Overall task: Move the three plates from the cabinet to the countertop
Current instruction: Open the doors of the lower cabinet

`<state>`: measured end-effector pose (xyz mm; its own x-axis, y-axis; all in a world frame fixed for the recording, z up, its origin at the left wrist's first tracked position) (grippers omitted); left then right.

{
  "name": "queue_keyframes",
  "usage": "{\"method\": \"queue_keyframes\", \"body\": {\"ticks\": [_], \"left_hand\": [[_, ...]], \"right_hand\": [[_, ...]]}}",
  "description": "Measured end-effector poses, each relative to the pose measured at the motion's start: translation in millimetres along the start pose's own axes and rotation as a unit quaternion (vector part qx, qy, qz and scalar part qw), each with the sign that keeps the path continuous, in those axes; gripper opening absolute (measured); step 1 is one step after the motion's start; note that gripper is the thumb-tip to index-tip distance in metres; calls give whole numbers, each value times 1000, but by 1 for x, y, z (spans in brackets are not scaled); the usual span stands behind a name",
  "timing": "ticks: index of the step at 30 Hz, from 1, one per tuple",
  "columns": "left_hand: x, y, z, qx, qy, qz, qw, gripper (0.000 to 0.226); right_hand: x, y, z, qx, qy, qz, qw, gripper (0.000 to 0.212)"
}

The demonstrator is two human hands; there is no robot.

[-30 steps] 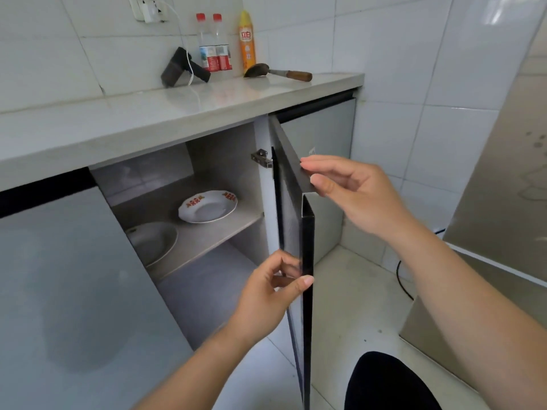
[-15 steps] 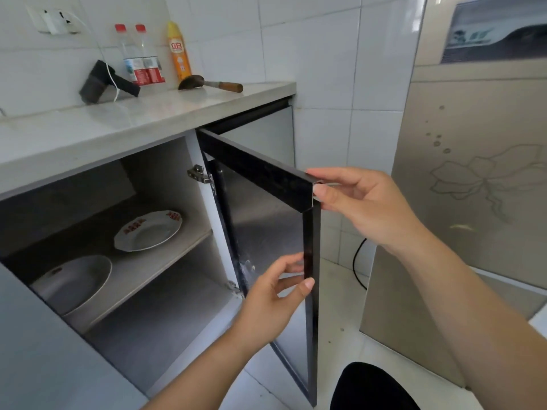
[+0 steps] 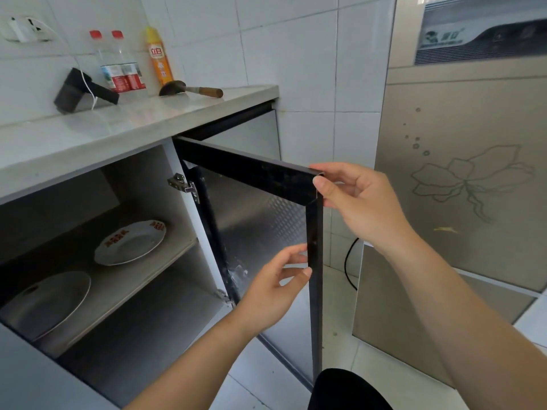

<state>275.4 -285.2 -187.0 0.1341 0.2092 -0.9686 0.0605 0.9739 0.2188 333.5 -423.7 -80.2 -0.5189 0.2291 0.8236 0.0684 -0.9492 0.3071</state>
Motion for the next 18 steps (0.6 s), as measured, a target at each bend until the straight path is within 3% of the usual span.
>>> {"method": "queue_keyframes", "body": {"ticks": [8, 18], "left_hand": [[2, 8, 0, 12, 9, 24, 1000, 34], [-16, 64, -26, -43, -13, 62, 997, 34]], "right_hand": [[6, -1, -6, -22, 8, -50, 999, 16], [44, -8, -12, -94, 73, -151, 981, 18]]}}
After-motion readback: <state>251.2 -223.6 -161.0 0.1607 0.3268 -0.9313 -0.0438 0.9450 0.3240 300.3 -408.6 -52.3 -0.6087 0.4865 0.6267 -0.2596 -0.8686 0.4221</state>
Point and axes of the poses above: each hand's wrist, its own z-axis towards the middle knuckle, its own y-axis out of the back of the hand, x = y × z, the point moved 5 cm from there along z, towards the middle knuckle, and after that the axes turned 11 degrees about -z, right-handed, at the moved point
